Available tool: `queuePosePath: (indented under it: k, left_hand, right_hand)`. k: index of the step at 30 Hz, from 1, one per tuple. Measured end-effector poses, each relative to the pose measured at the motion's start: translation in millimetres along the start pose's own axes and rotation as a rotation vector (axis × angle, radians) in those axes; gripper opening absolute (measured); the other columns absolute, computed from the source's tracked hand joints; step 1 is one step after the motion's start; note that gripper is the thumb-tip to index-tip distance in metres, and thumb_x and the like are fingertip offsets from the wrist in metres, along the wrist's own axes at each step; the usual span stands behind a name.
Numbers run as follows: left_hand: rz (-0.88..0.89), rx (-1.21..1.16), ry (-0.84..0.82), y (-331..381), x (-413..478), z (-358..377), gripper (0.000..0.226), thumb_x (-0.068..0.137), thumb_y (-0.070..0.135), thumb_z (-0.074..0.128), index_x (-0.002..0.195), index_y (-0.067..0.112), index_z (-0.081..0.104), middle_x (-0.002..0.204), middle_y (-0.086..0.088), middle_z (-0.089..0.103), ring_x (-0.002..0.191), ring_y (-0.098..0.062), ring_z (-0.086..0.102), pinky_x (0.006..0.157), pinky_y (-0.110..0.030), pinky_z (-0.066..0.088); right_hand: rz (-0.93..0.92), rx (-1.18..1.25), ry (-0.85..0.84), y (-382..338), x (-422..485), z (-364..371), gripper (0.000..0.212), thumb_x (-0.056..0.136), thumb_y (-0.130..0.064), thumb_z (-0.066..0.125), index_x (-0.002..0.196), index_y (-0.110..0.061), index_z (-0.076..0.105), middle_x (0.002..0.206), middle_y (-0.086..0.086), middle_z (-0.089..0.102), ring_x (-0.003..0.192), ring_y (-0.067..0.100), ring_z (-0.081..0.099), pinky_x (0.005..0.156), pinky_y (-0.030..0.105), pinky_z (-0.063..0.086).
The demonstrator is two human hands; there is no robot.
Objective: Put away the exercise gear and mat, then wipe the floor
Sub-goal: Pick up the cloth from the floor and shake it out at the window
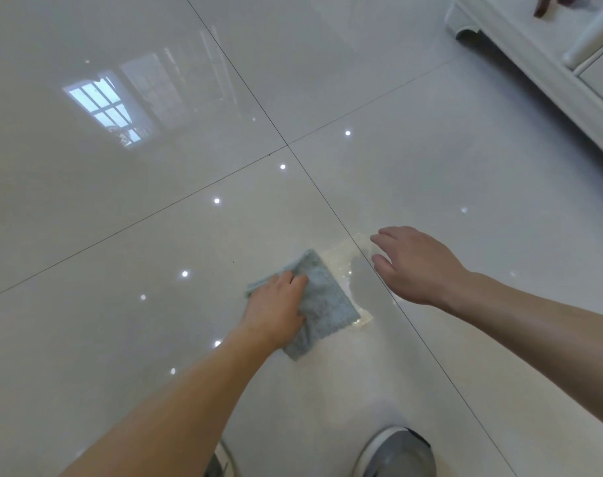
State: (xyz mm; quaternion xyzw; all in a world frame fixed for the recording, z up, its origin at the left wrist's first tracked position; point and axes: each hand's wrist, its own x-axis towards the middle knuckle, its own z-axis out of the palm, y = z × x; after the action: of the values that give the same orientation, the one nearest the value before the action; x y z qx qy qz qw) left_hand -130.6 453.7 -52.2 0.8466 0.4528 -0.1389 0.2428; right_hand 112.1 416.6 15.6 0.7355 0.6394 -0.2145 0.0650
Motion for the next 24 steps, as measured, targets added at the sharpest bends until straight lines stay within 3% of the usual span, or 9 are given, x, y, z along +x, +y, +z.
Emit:
queuePosePath:
  k: [10, 17, 24]
  left_hand:
    - [-0.029, 0.013, -0.031, -2, 8, -11, 0.028, 0.089, 0.021, 0.047, 0.114, 0.022, 0.057, 0.112, 0.001, 0.053, 0.104, -0.022, 0.053, 0.080, -0.036, 0.046]
    - [-0.046, -0.092, 0.066, -3, 14, -27, 0.020, 0.090, 0.017, 0.043, 0.108, 0.017, 0.052, 0.110, 0.001, 0.047, 0.101, -0.021, 0.047, 0.078, -0.034, 0.042]
    - [-0.076, -0.169, 0.119, -8, 24, -46, 0.022, 0.082, 0.014, 0.045, 0.101, 0.025, 0.048, 0.098, 0.010, 0.049, 0.089, -0.018, 0.053, 0.080, -0.035, 0.047]
  right_hand:
    - [-0.006, -0.008, -0.001, 6, 2, 2, 0.037, 0.094, -0.033, 0.035, 0.112, -0.012, 0.059, 0.114, 0.003, 0.059, 0.110, 0.024, 0.052, 0.088, 0.038, 0.047]
    - [-0.012, 0.005, 0.007, 4, 8, 1, 0.036, 0.095, -0.032, 0.036, 0.114, -0.012, 0.058, 0.116, 0.004, 0.059, 0.112, 0.024, 0.051, 0.090, 0.037, 0.046]
    - [-0.016, 0.000, 0.018, 2, 18, -4, 0.034, 0.096, -0.031, 0.036, 0.117, -0.013, 0.056, 0.119, 0.002, 0.058, 0.115, 0.023, 0.049, 0.092, 0.038, 0.045]
